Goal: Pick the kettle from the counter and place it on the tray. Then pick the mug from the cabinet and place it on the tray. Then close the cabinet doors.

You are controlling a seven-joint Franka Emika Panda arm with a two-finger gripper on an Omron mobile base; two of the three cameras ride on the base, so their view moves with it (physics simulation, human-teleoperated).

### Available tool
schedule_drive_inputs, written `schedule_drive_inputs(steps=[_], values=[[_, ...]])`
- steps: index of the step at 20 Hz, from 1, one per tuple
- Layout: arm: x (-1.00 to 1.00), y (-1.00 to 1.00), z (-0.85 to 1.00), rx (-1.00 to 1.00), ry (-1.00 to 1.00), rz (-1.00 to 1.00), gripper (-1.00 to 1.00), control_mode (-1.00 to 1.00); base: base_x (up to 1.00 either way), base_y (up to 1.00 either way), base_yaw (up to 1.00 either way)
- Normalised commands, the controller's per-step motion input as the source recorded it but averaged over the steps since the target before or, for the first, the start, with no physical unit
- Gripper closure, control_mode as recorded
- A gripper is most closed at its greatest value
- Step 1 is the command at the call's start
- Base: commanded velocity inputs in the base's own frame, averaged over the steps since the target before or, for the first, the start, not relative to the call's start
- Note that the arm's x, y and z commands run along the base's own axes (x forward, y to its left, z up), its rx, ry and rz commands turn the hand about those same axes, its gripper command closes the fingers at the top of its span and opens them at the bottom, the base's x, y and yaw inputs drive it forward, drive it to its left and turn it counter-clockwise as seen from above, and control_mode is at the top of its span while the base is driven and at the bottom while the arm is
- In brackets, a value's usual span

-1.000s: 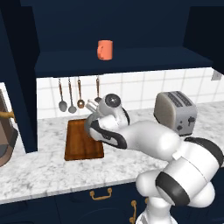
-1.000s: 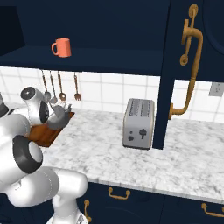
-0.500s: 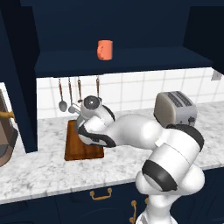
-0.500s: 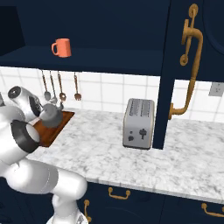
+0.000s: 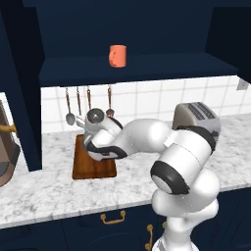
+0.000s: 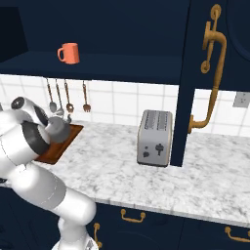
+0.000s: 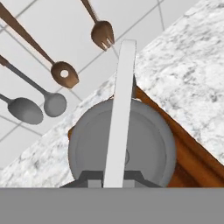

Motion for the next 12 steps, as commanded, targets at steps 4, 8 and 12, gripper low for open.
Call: schedule_drive_inputs(steps=[4,8,12], values=[[0.21,0.01,-0.18,-0.03,0.0,0.0,1.0,-1.0,0.0,0.0,0.0],[0.11,0.0,-0.2,-0.01,0.0,0.0,1.0,-1.0,0.0,0.0,0.0],[-0.01,-0.02,-0.18,-0.03,0.0,0.0,-1.0,-1.0,0.0,0.0,0.0]])
